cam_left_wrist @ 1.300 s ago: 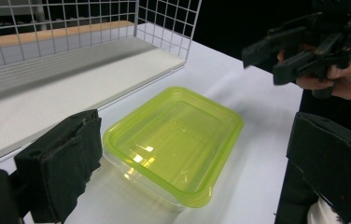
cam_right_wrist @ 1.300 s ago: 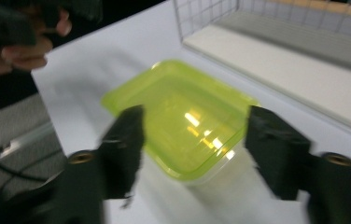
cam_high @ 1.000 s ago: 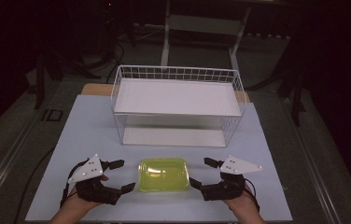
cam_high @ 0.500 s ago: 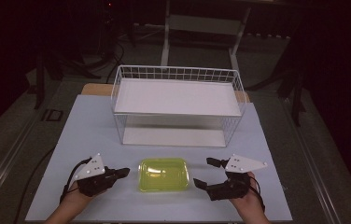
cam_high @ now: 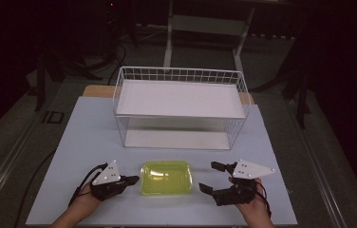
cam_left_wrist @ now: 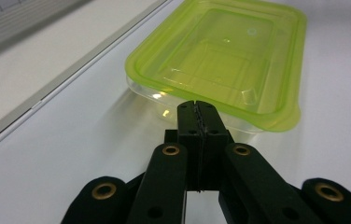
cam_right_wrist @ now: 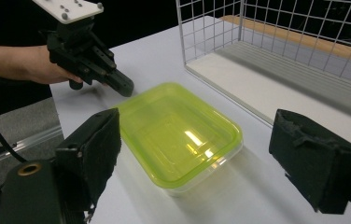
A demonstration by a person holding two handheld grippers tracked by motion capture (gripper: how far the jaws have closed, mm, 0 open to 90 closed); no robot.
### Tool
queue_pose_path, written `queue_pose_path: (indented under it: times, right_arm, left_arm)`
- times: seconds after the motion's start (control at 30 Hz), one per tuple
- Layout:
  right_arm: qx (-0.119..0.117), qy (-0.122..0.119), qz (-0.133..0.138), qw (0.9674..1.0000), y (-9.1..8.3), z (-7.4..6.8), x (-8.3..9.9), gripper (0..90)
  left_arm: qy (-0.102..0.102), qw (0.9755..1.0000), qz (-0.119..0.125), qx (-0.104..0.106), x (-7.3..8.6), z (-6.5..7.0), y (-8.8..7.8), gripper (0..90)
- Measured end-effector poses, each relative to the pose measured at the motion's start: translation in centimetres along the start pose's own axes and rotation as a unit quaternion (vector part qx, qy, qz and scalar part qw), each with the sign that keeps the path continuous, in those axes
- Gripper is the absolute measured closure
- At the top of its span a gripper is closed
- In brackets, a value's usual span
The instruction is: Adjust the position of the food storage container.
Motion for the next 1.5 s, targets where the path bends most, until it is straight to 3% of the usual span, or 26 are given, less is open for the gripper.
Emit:
queue_pose_path:
  times: [0.2, 0.33, 0.5, 0.7, 0.87, 1.07, 1.2, 1.23, 1.33, 1.4, 1.47, 1.5]
  right_arm:
    - [-0.005, 0.001, -0.008, 1.0000, 0.1, 0.0, 0.1, 19.0]
    - [-0.004, 0.003, -0.013, 0.9999, 0.1, 0.1, 0.3, 18.9]
    - [0.018, 0.005, -0.021, 0.9996, -0.1, 0.9, 0.8, 18.0]
    - [0.035, 0.001, -0.025, 0.9991, -0.5, 1.7, 1.1, 18.0]
    - [0.033, -0.004, -0.028, 0.9990, -0.7, 2.1, 1.4, 21.1]
    - [0.038, 0.005, -0.030, 0.9988, -0.7, 2.5, 1.7, 20.3]
    - [0.047, 0.006, -0.033, 0.9983, -0.8, 2.8, 1.7, 17.3]
    - [0.049, 0.010, -0.031, 0.9983, -0.9, 2.9, 1.7, 16.5]
    - [0.062, 0.016, -0.034, 0.9973, -1.0, 3.3, 1.7, 14.4]
    - [0.066, 0.016, -0.035, 0.9970, -1.1, 3.4, 1.6, 13.9]
    - [0.070, 0.013, -0.032, 0.9969, -1.1, 3.5, 1.4, 13.8]
    - [0.070, 0.015, -0.034, 0.9969, -1.2, 3.5, 1.3, 13.5]
  left_arm:
    - [-0.015, 0.9997, 0.008, 0.015, -0.6, -0.3, 1.2, 90.0]
    - [-0.003, 0.9999, 0.004, 0.014, -1.2, -0.1, 2.1, 90.0]
    - [0.003, 0.9996, 0.005, 0.027, -2.0, 0.5, 3.1, 90.0]
    - [0.009, 0.9998, 0.009, 0.018, -2.8, 0.7, 4.2, 89.9]
    - [0.013, 0.9996, 0.015, 0.020, -3.3, 1.0, 4.9, 90.0]
    - [0.001, 0.9997, 0.012, 0.021, -3.5, 0.9, 5.3, 89.6]
    - [-0.006, 0.9995, 0.028, 0.017, -4.0, 0.8, 4.6, 81.0]
    - [-0.011, 0.9995, 0.027, 0.013, -4.1, 0.8, 4.4, 75.0]
    - [-0.057, 0.9982, 0.015, -0.001, -4.6, 0.5, 3.8, 57.2]
    - [-0.088, 0.9960, 0.011, -0.012, -4.9, 0.3, 3.6, 40.9]
    - [-0.102, 0.9944, 0.023, -0.018, -5.3, 0.2, 3.3, 30.4]
    - [-0.109, 0.9937, 0.016, -0.024, -5.4, 0.2, 3.2, 24.2]
Point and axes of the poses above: each handheld gripper's, and its own axes: y roughly forward along the jaws, x roughly out of its underside, z roughly to its right, the point moved 10 cm from there along y, roughly forward along the jaws, and after that the axes turned 3 degrees about -z, right-handed, at the moved point
